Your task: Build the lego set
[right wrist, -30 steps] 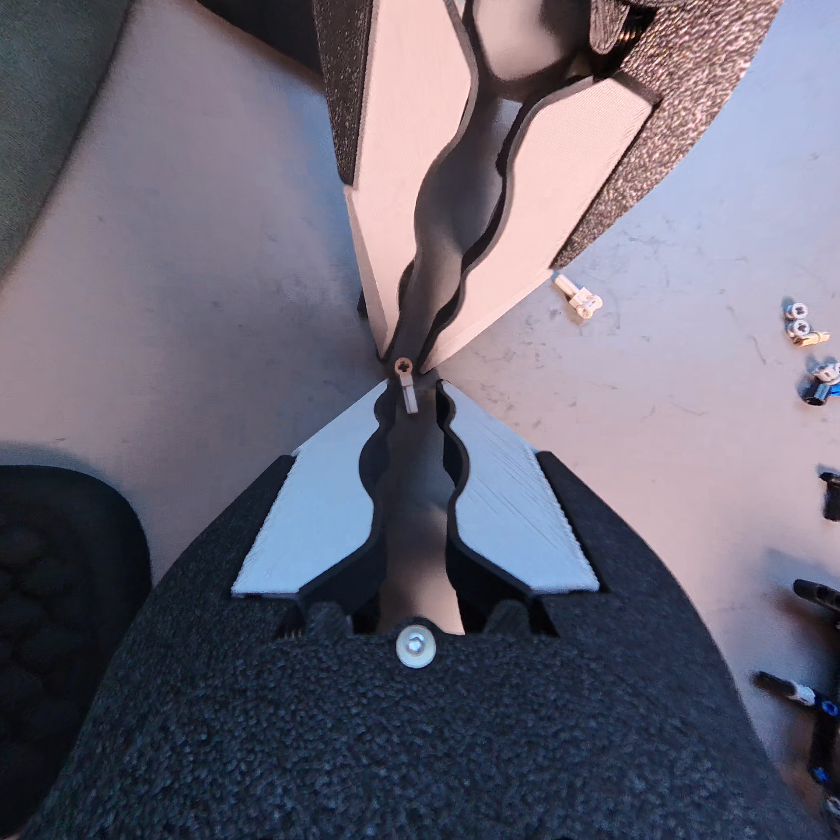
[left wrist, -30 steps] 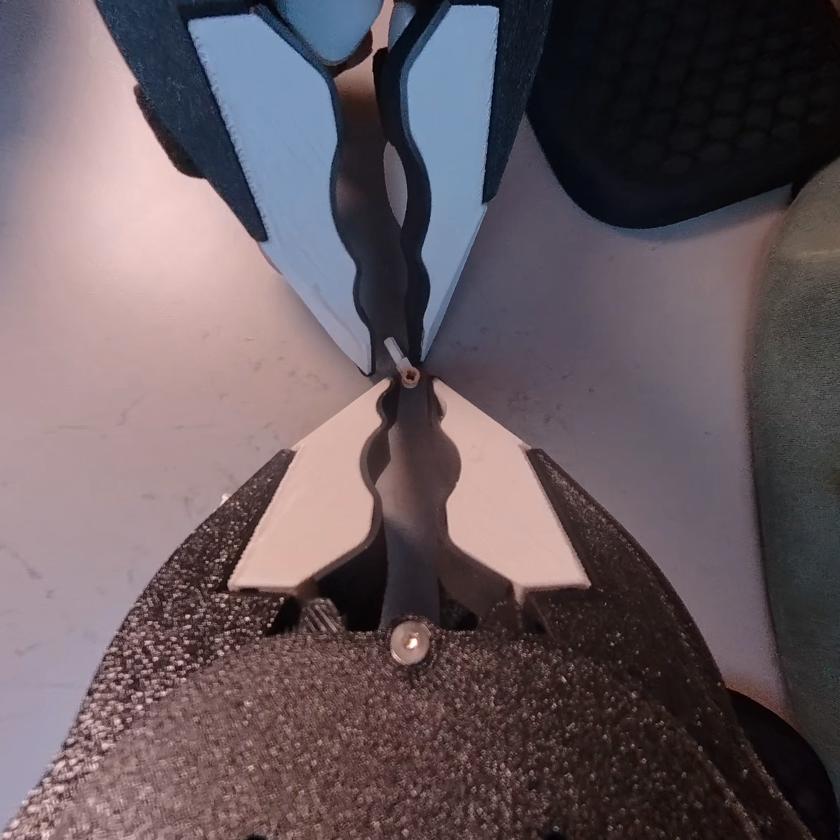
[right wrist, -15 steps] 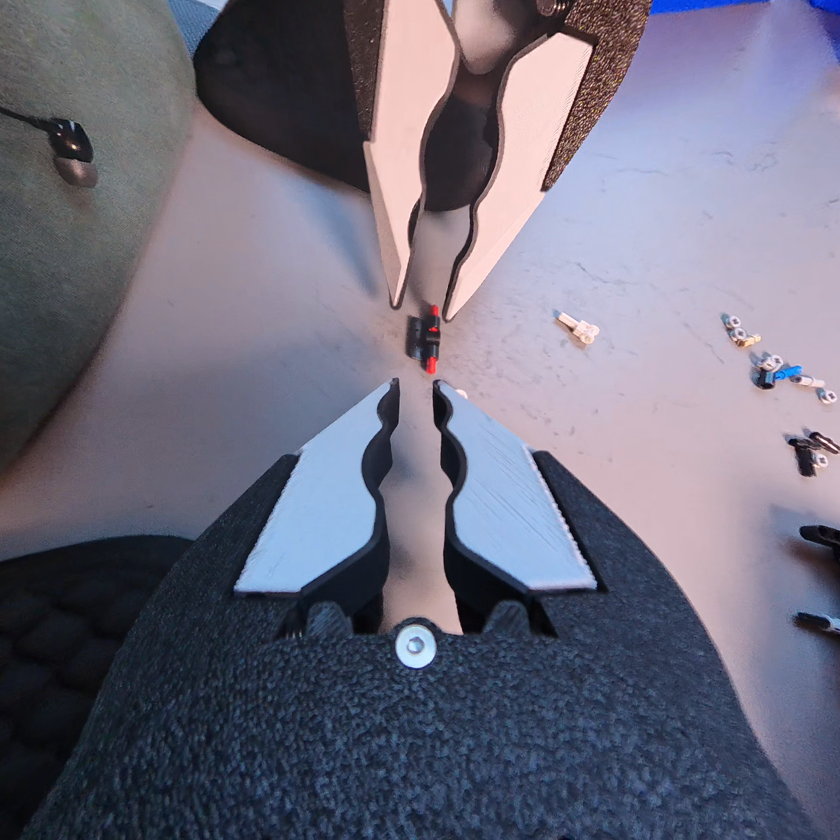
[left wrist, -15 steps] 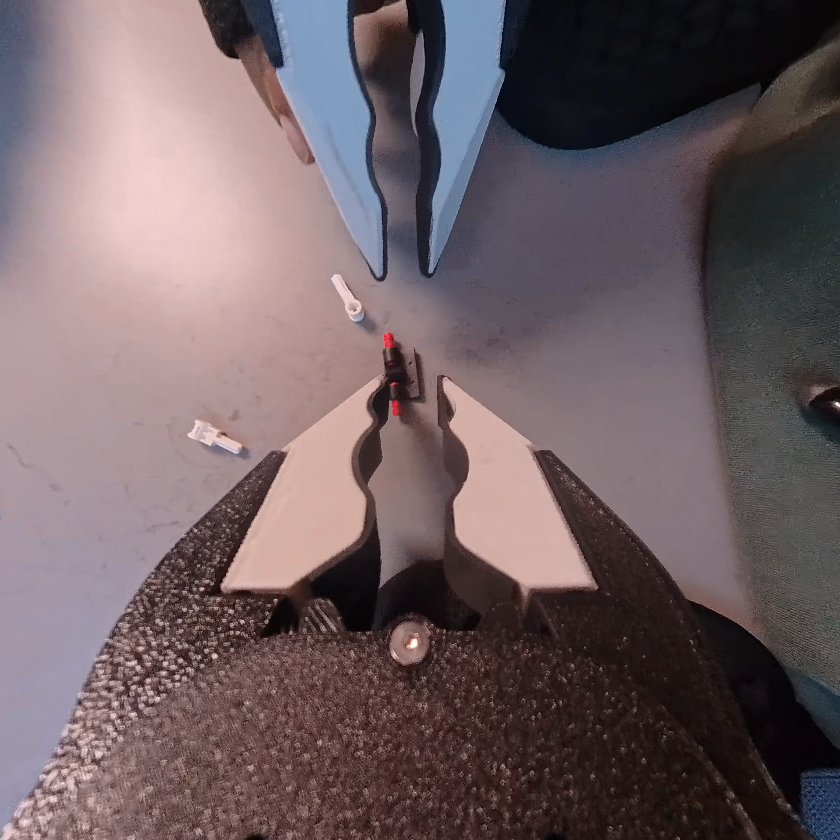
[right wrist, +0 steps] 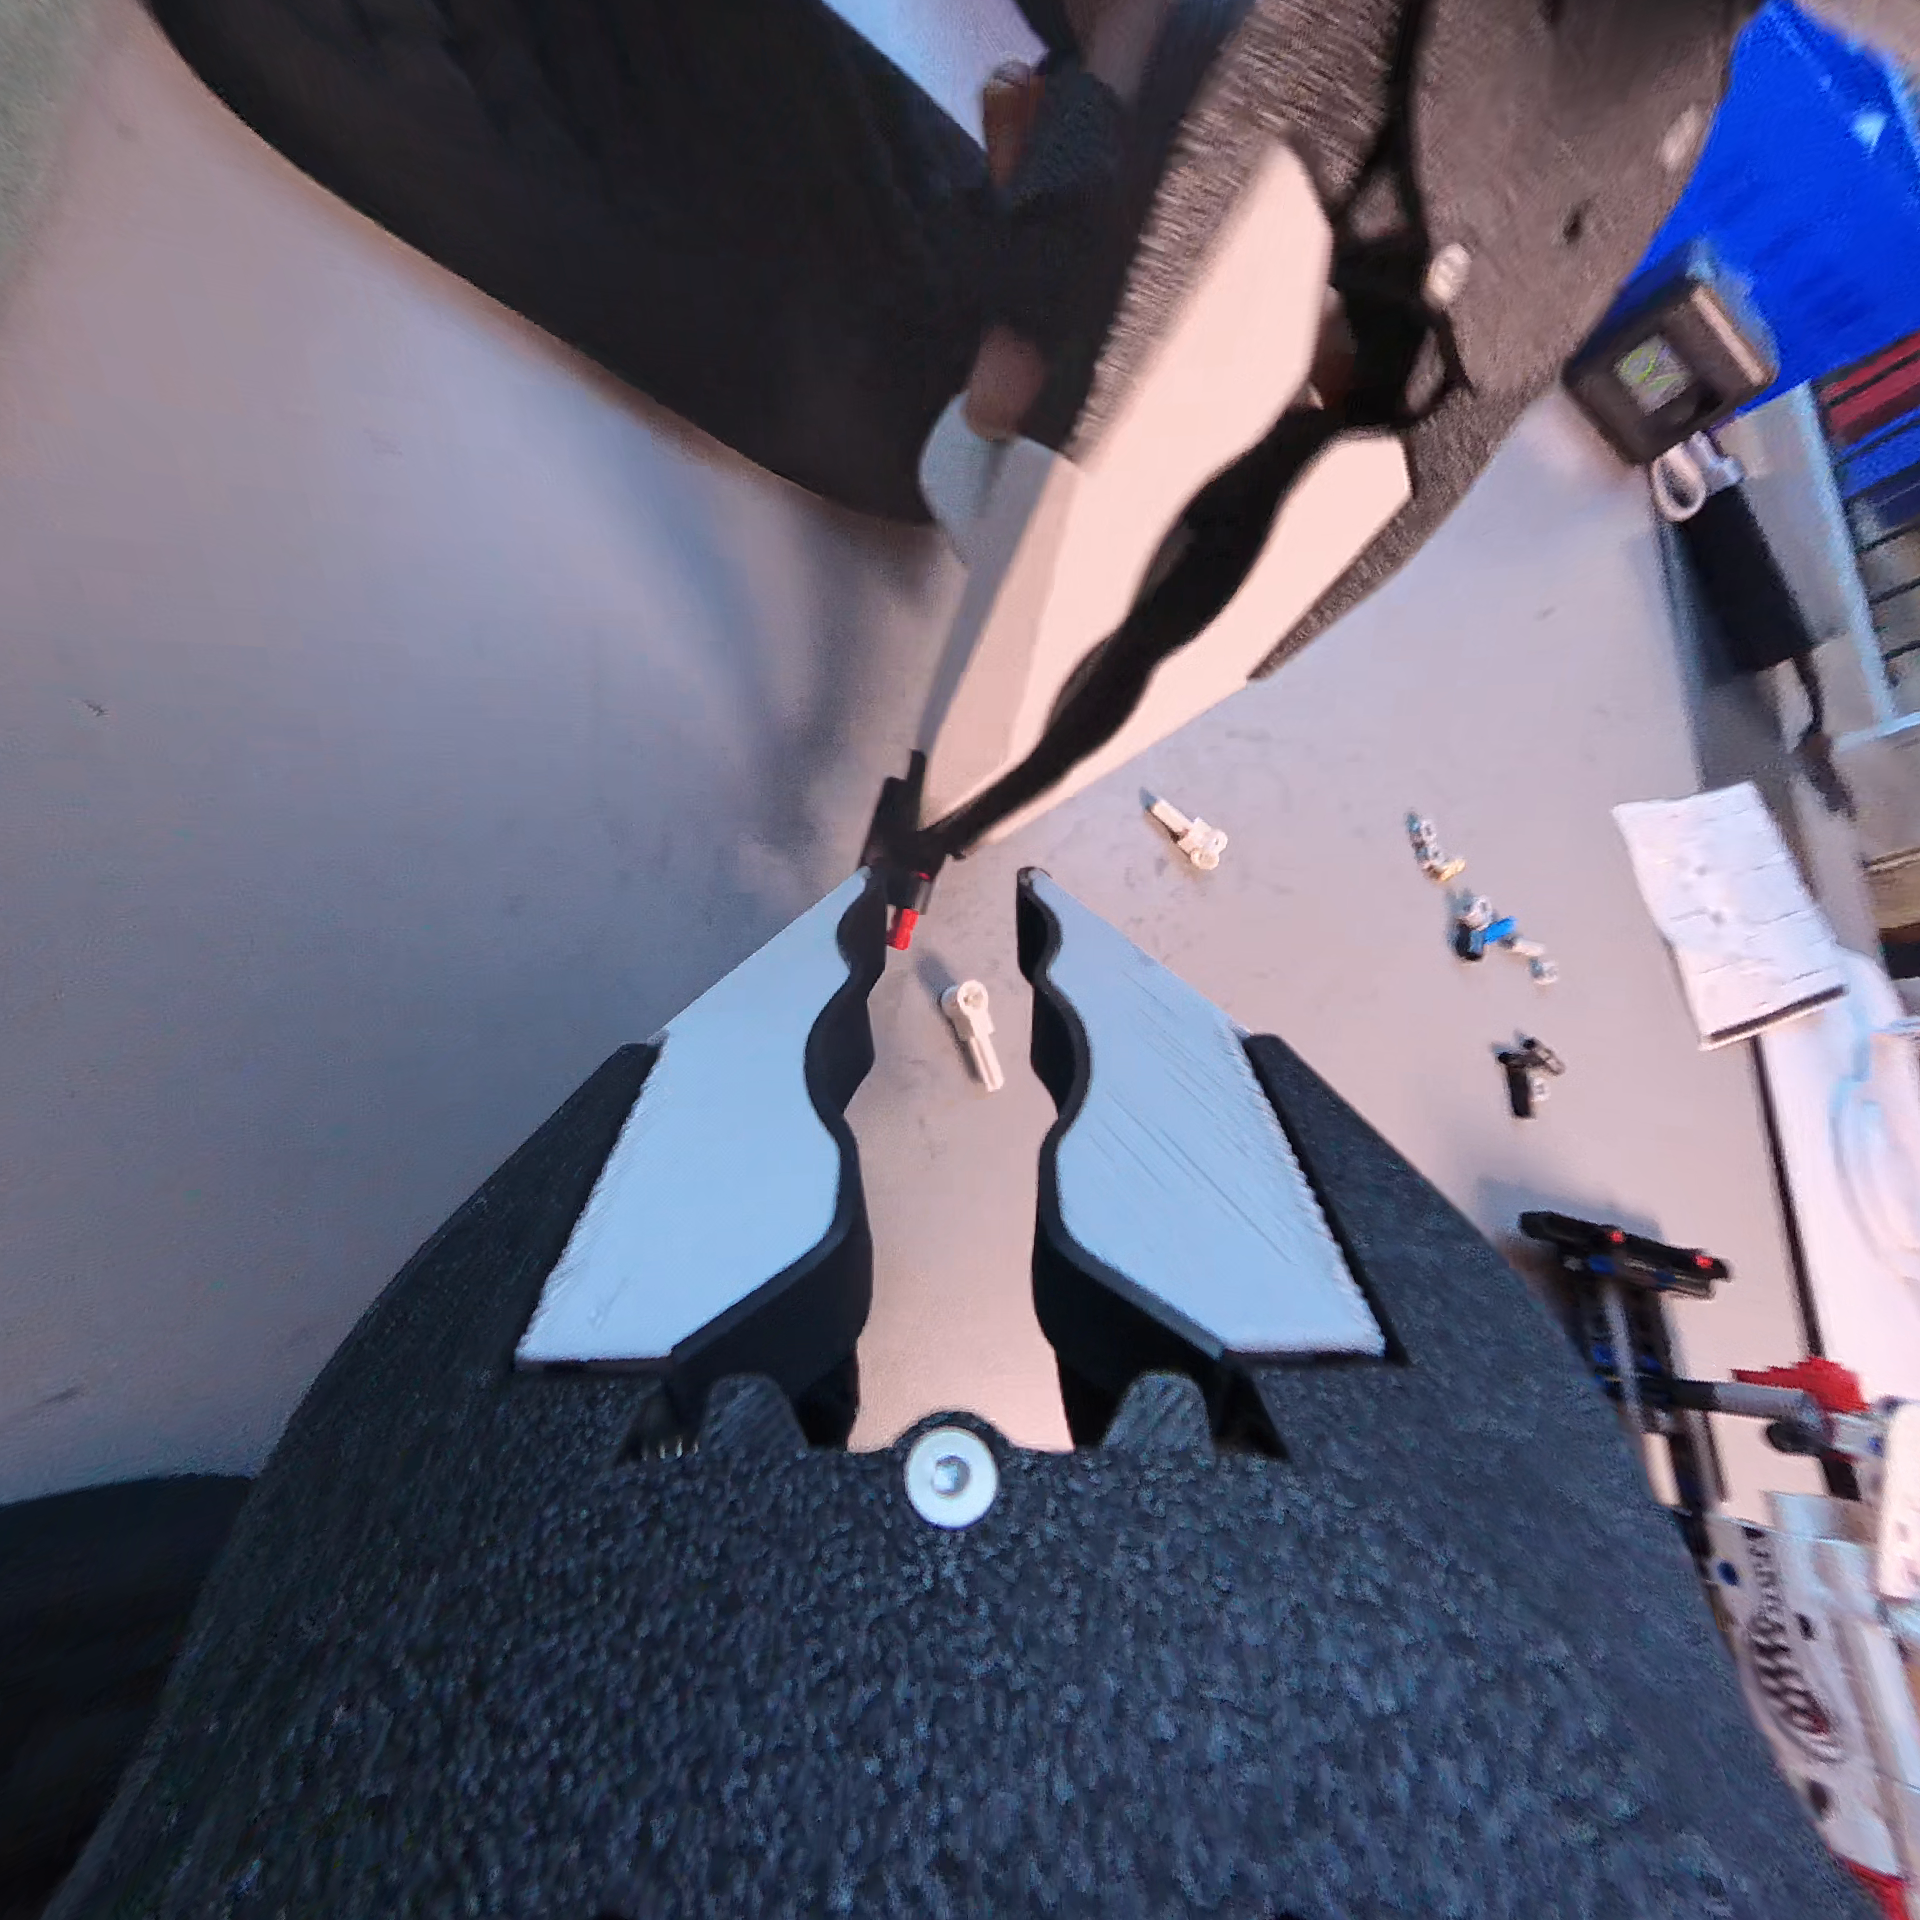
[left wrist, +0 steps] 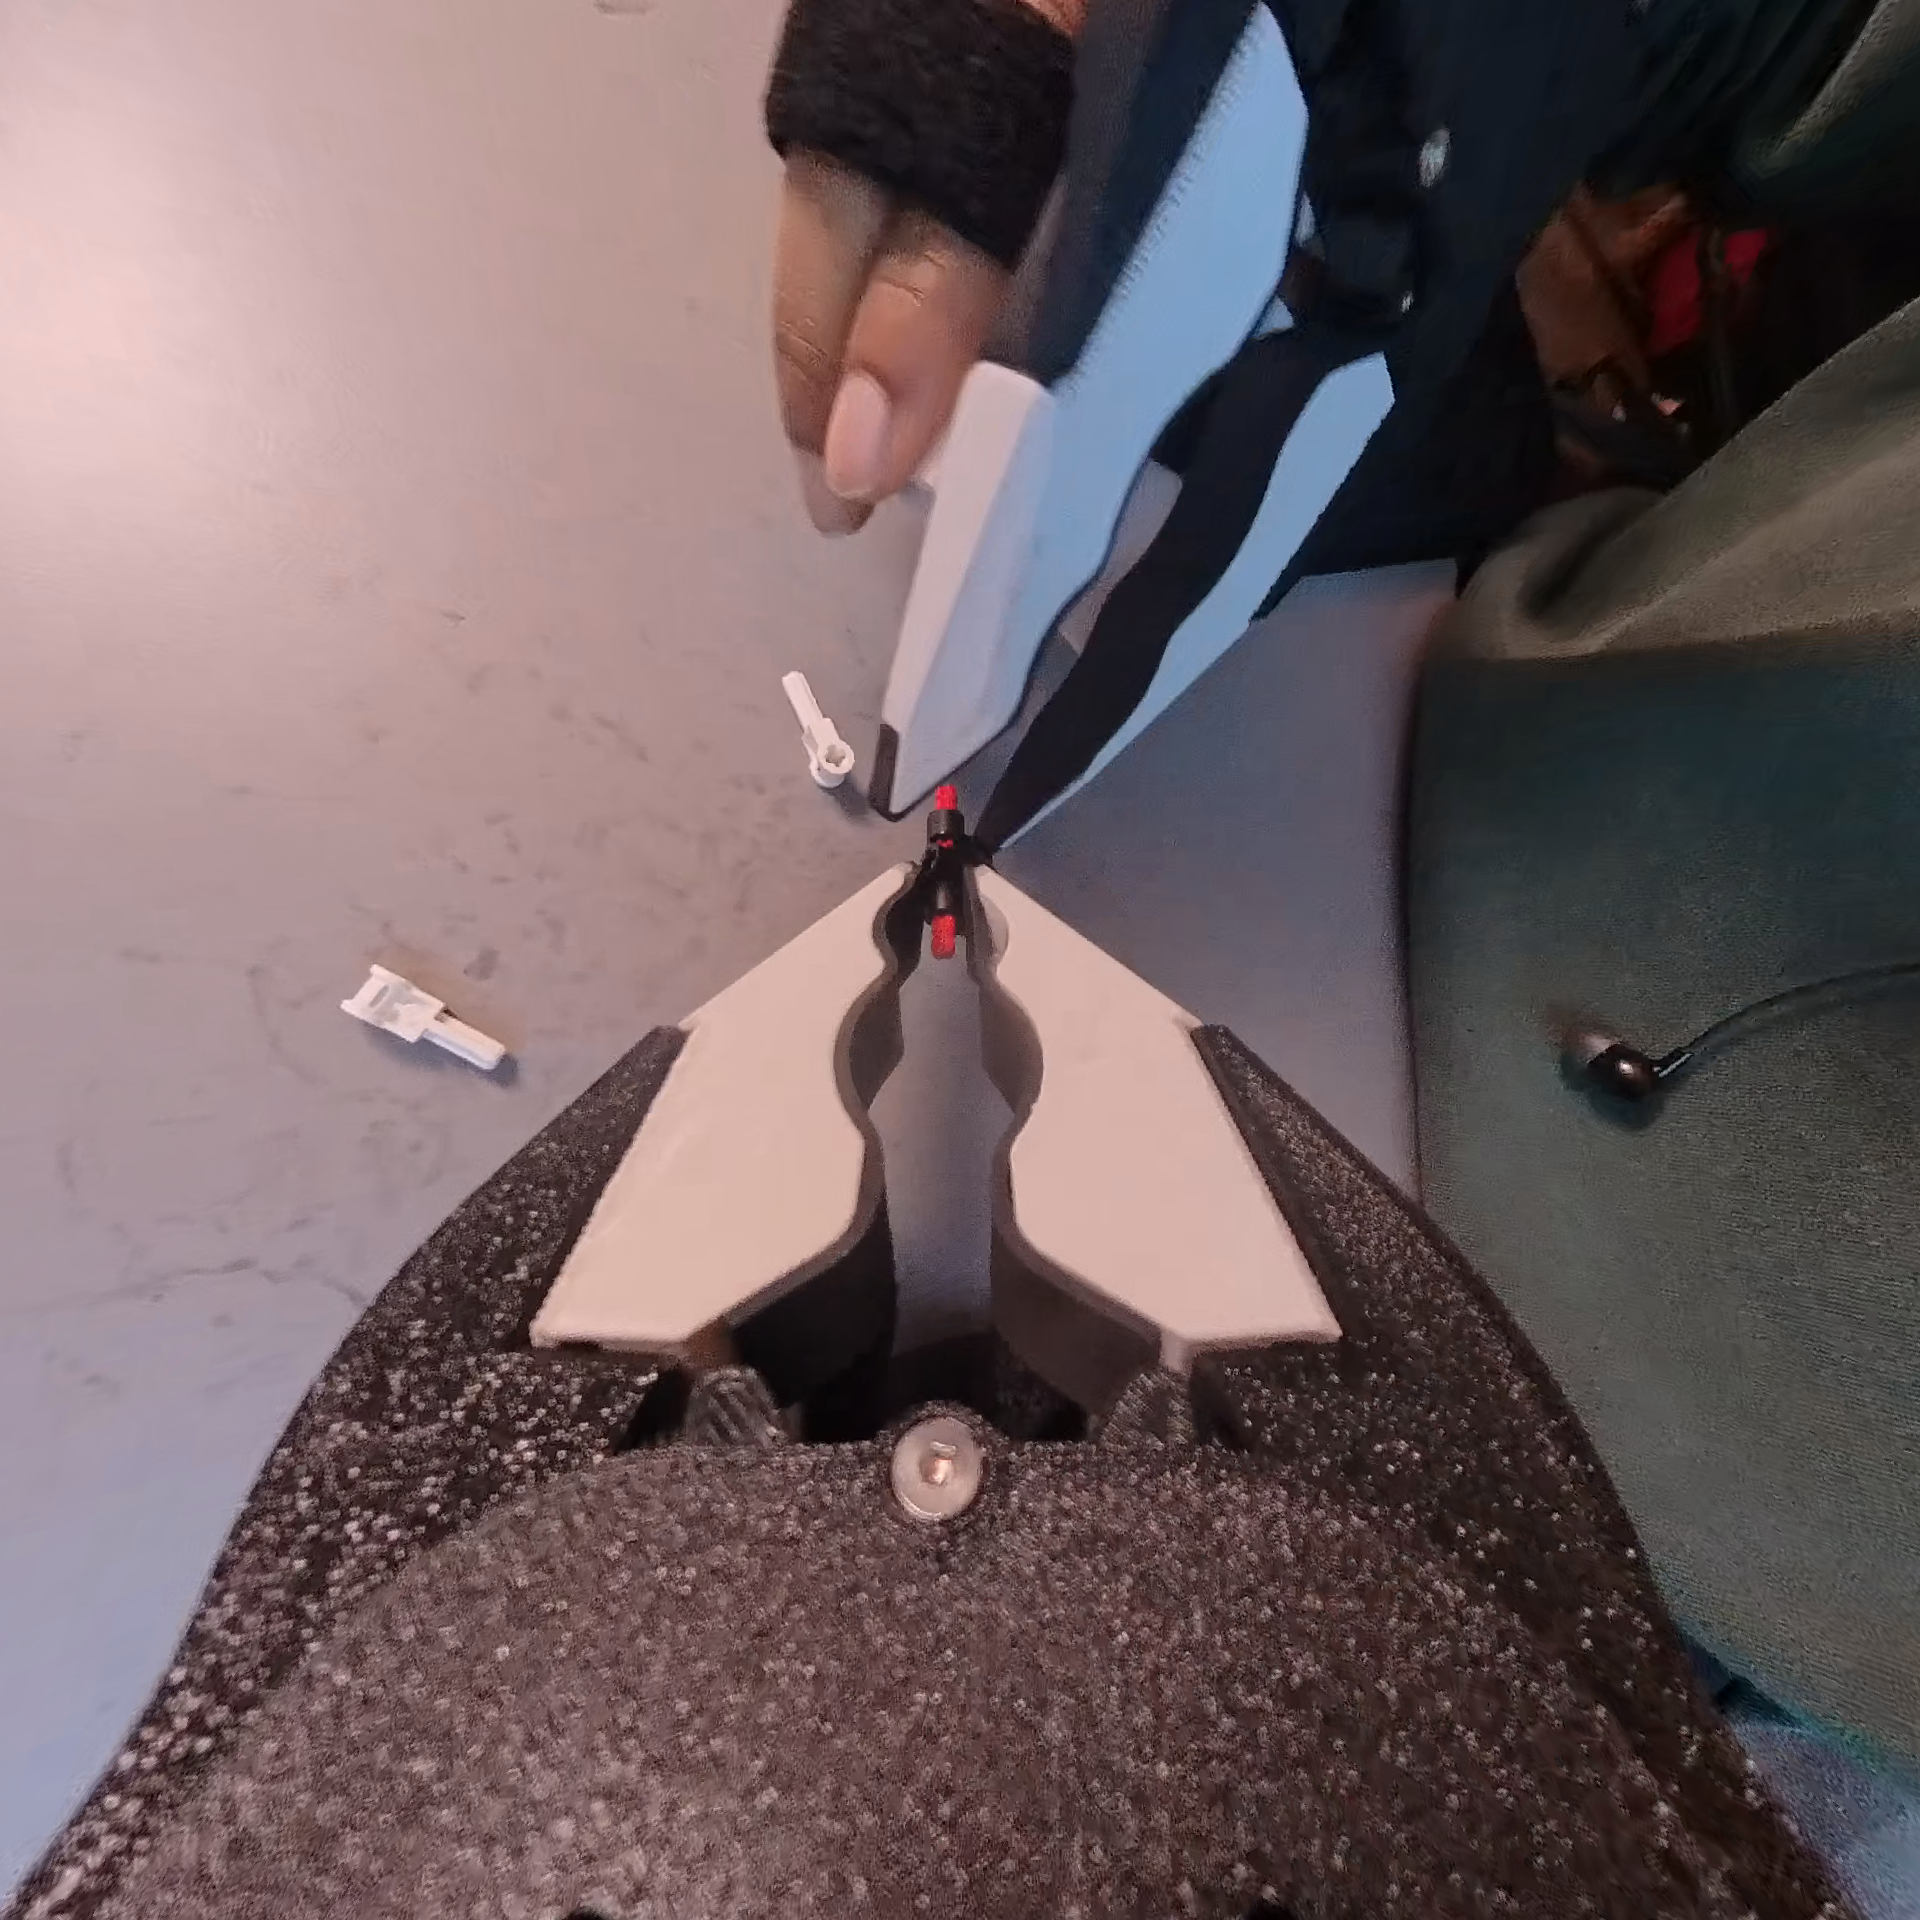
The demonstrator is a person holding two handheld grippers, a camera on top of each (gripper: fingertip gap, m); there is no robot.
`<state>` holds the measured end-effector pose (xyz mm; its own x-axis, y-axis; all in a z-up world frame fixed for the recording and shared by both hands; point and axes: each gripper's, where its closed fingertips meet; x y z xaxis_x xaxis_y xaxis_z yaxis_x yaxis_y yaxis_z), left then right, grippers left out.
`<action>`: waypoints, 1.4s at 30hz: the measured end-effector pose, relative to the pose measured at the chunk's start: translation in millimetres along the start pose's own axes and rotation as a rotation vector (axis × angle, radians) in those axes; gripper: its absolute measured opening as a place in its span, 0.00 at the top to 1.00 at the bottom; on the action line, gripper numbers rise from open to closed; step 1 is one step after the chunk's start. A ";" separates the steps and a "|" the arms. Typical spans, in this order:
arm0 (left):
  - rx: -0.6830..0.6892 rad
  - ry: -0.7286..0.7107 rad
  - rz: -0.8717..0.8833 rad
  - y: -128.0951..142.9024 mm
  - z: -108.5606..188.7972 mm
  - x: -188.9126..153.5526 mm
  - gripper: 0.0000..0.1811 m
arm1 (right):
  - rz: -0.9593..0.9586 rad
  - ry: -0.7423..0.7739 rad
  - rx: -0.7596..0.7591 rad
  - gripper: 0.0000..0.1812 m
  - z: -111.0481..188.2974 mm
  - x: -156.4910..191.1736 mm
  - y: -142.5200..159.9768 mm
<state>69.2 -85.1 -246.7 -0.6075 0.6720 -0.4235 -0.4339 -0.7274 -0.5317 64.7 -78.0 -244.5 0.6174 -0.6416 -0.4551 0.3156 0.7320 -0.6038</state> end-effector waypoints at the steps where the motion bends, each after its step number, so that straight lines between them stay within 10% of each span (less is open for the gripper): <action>1: -0.001 0.013 0.019 -1.0 1.4 1.0 0.97 | 0.030 0.018 0.006 0.87 0.5 0.9 -1.1; 13: -0.246 0.203 0.280 -32.4 22.5 5.7 0.97 | 0.051 0.279 0.011 0.96 14.8 -24.0 -4.2; 23: -0.654 0.188 -0.019 -78.6 78.0 -22.8 0.89 | -0.702 -0.058 -0.669 0.98 73.5 -65.6 -39.4; 30: -0.615 0.067 -0.082 -85.6 71.7 -19.1 0.97 | -0.801 -0.138 -0.733 0.98 75.3 -71.3 -41.8; 42: -0.149 0.100 -0.263 -33.6 7.1 7.6 0.97 | -0.587 -0.114 -0.201 0.95 33.3 -35.3 7.3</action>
<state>74.4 -56.5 -226.8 -0.4154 0.8503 -0.3231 -0.4610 -0.5031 -0.7311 69.2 -42.3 -211.1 0.4585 -0.8870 0.0554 0.4904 0.2005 -0.8481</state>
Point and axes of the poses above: each gripper's, where its closed fingertips meet, z back along the fingers, y out of its underside, x = y × z across the jaws, and after that the axes turned 5 degrees about x, right-handed
